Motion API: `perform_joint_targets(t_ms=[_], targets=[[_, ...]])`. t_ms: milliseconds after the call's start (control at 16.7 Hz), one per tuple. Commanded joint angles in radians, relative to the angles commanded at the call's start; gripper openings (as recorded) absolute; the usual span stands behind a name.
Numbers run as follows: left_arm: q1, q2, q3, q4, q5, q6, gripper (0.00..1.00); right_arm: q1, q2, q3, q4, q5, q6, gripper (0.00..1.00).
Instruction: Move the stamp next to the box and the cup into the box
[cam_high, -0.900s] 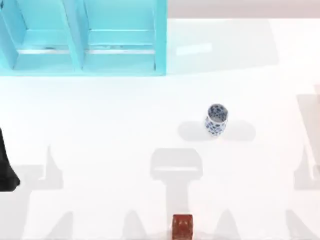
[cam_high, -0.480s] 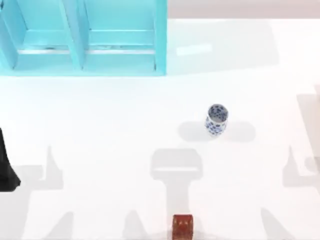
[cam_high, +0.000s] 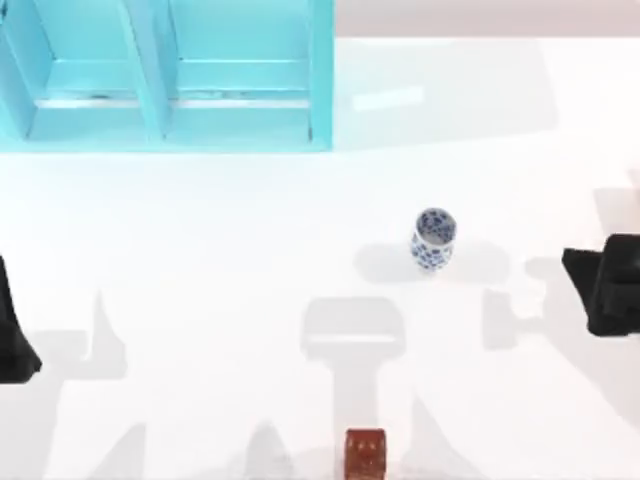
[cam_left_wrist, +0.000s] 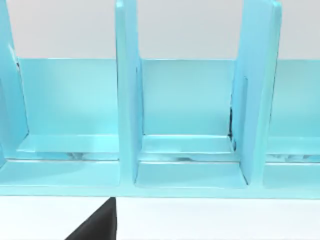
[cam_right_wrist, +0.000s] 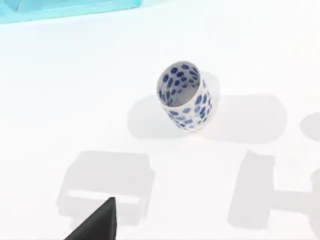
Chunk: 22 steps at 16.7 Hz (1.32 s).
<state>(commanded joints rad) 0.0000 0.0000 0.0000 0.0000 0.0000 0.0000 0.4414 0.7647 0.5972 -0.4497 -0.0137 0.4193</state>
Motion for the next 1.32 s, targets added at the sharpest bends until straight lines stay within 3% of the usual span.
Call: perform_joint_targets(t_ms=[840, 1320], targets=[[0.000, 0.000, 0.000, 0.000, 0.000, 0.000, 1.00, 0.501, 0.980, 0.692, -0.599, 0.005, 0.537, 1.00], [0.000, 0.000, 0.000, 0.000, 0.000, 0.000, 1.00, 0.586, 1.099, 0.819, -0.673, 0.015, 0.622, 1.00]])
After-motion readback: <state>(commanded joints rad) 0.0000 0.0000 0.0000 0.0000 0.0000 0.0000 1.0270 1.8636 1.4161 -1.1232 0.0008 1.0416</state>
